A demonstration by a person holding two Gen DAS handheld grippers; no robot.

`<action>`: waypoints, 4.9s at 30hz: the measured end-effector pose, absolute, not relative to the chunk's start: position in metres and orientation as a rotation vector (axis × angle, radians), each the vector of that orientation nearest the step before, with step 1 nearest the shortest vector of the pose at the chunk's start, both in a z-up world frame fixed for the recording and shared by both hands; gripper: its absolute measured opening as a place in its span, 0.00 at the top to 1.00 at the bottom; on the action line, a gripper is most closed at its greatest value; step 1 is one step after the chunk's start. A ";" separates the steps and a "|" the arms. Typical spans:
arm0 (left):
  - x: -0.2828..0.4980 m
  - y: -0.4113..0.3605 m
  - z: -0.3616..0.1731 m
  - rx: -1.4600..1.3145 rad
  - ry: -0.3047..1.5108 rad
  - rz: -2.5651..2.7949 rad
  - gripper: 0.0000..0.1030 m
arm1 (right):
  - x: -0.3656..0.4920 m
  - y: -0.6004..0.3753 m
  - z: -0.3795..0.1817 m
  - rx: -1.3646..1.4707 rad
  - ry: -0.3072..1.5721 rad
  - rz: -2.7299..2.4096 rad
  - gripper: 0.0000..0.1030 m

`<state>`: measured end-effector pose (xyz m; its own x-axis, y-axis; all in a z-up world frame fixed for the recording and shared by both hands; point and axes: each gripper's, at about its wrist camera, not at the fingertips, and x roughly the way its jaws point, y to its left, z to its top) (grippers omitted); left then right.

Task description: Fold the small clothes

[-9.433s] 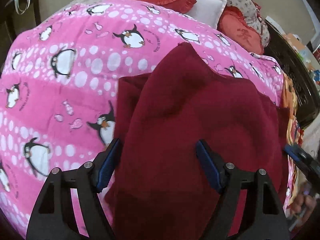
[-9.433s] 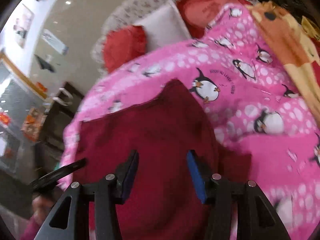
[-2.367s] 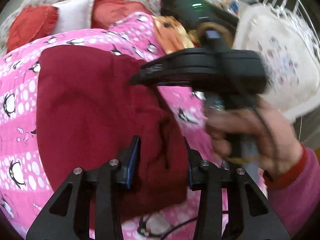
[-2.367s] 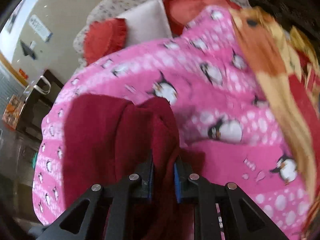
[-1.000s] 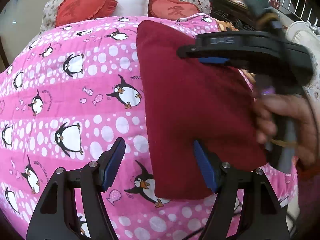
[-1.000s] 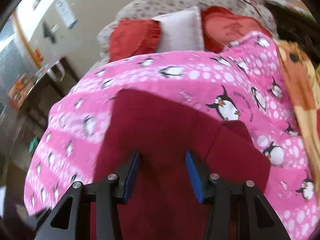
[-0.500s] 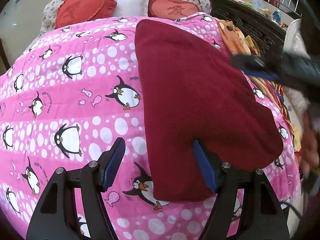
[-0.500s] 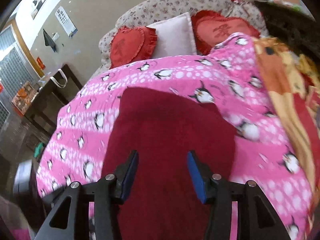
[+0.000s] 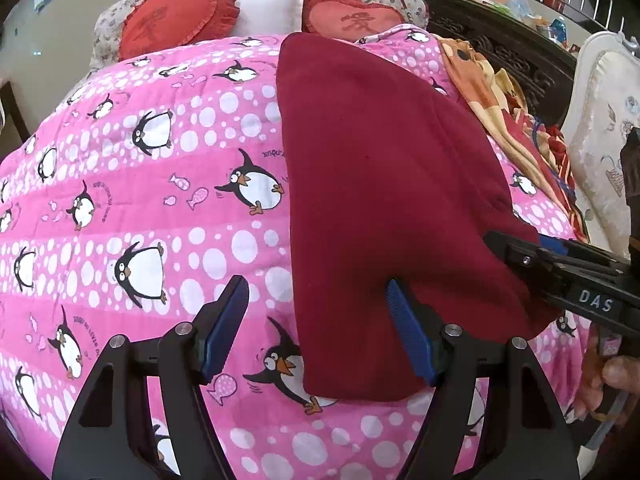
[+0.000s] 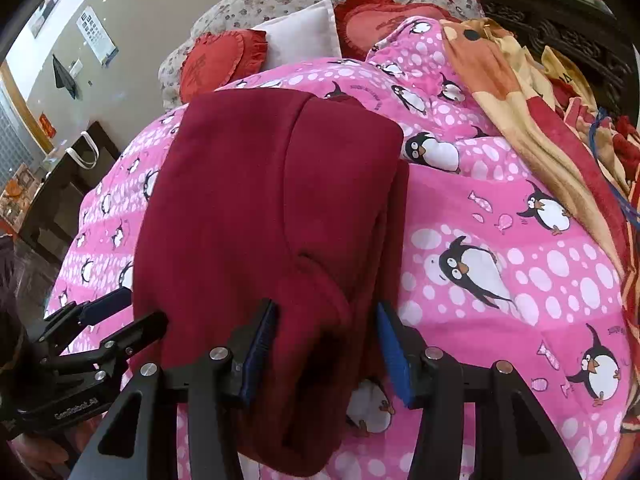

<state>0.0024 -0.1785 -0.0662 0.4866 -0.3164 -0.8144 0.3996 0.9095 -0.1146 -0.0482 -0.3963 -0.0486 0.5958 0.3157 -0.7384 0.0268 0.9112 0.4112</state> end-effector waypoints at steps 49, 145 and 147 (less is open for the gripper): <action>-0.018 -0.054 -0.061 -0.072 1.048 -0.295 0.36 | -0.056 -0.279 0.013 0.320 0.889 0.428 0.47; -0.086 -0.056 0.011 0.089 0.783 -0.128 0.36 | -0.123 -0.257 0.036 0.271 0.816 0.344 0.31; -0.086 -0.056 0.010 0.088 0.784 -0.128 0.36 | -0.123 -0.256 0.036 0.272 0.816 0.345 0.31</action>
<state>-0.0856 -0.0559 0.0105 0.7008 -0.0821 -0.7087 0.1472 0.9886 0.0311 -0.1234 -0.2563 0.0356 0.6348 0.4007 -0.6607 -0.1944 0.9104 0.3653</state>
